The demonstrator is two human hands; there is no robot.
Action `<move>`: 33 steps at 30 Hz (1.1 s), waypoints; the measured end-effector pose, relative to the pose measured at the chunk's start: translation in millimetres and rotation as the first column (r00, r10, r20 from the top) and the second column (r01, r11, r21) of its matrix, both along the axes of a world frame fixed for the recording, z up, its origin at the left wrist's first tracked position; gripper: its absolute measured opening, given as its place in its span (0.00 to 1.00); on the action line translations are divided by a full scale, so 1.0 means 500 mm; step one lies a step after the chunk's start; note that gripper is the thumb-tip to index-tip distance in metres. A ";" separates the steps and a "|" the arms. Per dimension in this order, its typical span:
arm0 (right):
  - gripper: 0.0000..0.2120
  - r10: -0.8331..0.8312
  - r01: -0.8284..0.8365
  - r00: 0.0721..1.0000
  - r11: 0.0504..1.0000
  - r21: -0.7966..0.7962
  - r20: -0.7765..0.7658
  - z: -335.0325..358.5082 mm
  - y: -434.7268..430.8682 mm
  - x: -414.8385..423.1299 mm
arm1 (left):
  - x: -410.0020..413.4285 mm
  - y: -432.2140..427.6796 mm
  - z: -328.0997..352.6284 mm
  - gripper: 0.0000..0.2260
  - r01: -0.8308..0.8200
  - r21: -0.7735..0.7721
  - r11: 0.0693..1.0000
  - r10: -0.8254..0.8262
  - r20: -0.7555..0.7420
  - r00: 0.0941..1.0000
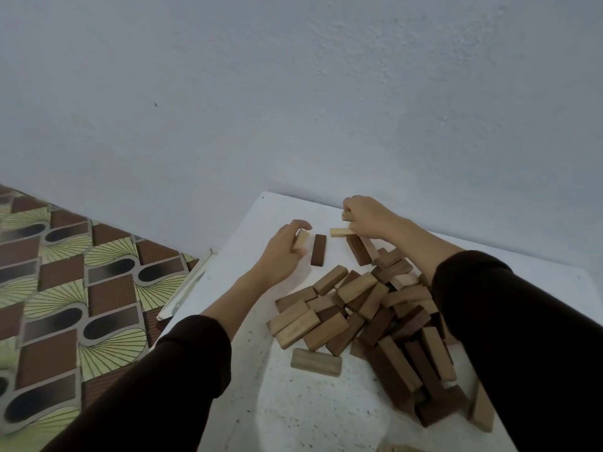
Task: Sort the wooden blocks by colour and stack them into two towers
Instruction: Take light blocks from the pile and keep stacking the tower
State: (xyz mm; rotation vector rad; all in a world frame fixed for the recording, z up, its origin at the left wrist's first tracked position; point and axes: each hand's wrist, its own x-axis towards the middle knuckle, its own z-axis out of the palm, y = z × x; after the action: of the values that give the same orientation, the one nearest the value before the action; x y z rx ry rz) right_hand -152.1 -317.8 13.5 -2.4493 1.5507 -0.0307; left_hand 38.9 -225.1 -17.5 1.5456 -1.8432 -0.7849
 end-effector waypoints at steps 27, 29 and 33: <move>0.11 -0.477 0.083 0.541 0.850 0.521 0.692 0.207 0.325 0.001 | -0.079 0.181 0.181 0.10 -0.023 0.040 0.999 0.043 -0.645 0.763; 0.09 -0.470 0.045 0.557 0.840 0.540 0.684 0.231 0.369 -0.001 | -0.077 0.218 0.196 0.11 -0.013 0.015 1.000 0.020 -0.646 0.763; 0.04 -0.420 0.101 0.587 0.886 0.452 0.692 0.268 0.455 0.010 | -0.052 0.280 0.200 0.11 -0.019 0.019 1.000 0.027 -0.645 0.764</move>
State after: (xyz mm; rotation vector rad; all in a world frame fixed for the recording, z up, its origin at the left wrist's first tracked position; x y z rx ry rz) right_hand -147.3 -90.4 147.5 -1.5184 1.3083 -0.7010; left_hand 12.7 -85.2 82.4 1.0918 -1.2938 -1.1459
